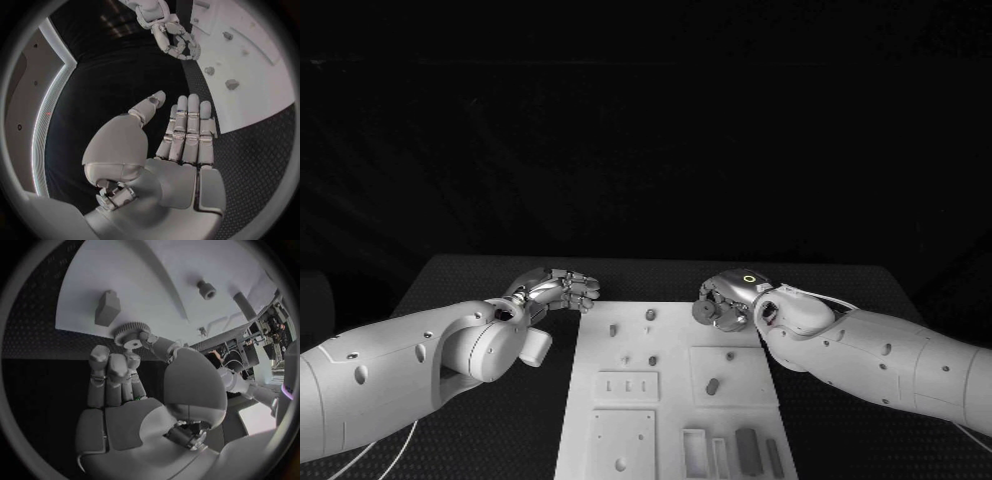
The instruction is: Assemble the parts on the task board
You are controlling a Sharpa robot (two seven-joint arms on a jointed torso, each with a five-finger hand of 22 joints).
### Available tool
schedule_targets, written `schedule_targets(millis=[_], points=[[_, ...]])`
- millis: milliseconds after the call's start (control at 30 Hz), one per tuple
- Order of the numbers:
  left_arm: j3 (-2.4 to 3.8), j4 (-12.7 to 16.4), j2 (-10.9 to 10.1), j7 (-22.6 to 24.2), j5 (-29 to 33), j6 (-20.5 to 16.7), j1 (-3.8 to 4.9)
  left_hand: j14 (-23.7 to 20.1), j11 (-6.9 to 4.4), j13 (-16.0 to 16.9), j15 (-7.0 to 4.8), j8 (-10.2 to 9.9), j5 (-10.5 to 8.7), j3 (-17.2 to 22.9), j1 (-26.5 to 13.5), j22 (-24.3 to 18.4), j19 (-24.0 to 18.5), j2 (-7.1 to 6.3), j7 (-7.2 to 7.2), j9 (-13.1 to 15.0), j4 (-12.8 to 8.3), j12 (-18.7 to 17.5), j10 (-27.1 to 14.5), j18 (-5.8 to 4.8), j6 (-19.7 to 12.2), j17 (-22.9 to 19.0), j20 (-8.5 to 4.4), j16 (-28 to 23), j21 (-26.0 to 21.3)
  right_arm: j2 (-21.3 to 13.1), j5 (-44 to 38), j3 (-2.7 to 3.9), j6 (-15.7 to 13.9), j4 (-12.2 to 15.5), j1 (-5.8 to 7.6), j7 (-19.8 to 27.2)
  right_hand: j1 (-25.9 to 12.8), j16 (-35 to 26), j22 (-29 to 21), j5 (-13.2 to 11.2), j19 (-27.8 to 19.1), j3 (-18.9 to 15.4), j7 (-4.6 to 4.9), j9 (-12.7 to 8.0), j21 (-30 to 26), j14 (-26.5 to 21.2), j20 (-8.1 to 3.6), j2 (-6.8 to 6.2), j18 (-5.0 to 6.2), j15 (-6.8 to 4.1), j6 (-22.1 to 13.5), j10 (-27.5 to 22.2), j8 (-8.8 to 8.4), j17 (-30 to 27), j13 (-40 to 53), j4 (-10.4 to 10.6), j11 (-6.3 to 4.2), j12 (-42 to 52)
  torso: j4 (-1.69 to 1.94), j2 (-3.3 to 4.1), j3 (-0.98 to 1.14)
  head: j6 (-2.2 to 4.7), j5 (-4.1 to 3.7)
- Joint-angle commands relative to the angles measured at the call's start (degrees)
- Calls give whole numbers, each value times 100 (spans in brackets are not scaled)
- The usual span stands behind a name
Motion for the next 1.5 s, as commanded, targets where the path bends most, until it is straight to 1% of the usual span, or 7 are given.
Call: schedule_targets(millis=[33,267,467,733,933,1133,1500], points=[[4,14,4,39,-18,64,4,52,19,5,9,-29,11,12,-50,90,-12,-9,40,9,38,-26,-3,68,-3,9,-21,-29,25,-20,-338,-19,-61,84,-2,-240,-9,-34,35,-7,57,57,136,-8,31,28,-21,-52,217,-22,655,45,16,8,-19,9,-14,20,0,0,1,9,-1],[4,6,3,50,-18,68,4,52,19,6,9,-30,11,12,-52,90,-12,-9,39,10,38,-27,-3,69,-3,10,-21,-29,25,-77,-485,-7,-207,370,78,-377,-25,-38,34,-14,78,74,126,-12,43,40,-30,-101,217,-29,690,69,23,12,-40,36,-21,27,-2,1,1,34,-13],[4,11,-8,50,-18,63,4,54,13,10,8,-32,14,17,-47,89,-14,-6,28,17,33,-26,6,70,1,12,-22,-34,26,-188,-594,33,-258,772,150,-452,-66,-43,34,-28,102,60,116,-16,58,53,-38,-143,217,-39,725,96,30,15,-67,72,-33,31,1,5,2,43,-19],[4,12,-10,33,-18,72,4,55,12,12,9,-35,17,22,-43,89,-15,3,26,21,31,-28,9,71,2,14,-22,-38,26,-175,-958,38,-375,1167,177,-547,-100,-47,36,-32,116,30,110,-21,70,59,-44,-166,217,-45,742,112,31,17,-84,82,-39,32,0,6,2,110,-7],[4,17,-18,36,-18,67,4,55,13,12,9,-37,17,22,-45,88,-16,4,27,23,31,-30,8,71,2,15,-22,-40,27,-40,-1218,34,-523,1358,175,-707,-130,-52,37,-36,118,5,107,-24,74,60,-47,-176,217,-48,750,123,30,17,-98,83,-42,31,8,13,1,86,25],[4,25,-21,44,-18,80,5,56,13,13,10,-38,16,22,-45,88,-17,0,27,25,30,-31,8,71,2,15,-21,-41,27,162,-1350,-38,-594,1341,153,-844,-241,-66,39,-46,113,-127,100,-30,82,53,-57,-187,217,-58,751,133,24,19,-133,27,-49,18,8,9,-9,91,47],[4,35,-25,49,-18,92,5,57,13,15,10,-43,15,24,-37,88,-20,-7,26,31,20,-33,10,72,2,18,-21,-45,28,441,-1363,-166,-597,1230,50,-855,-231,-71,35,-43,116,-112,94,-29,80,54,-63,-185,217,-63,760,140,27,18,-145,13,-55,15,18,16,-9,74,61]])
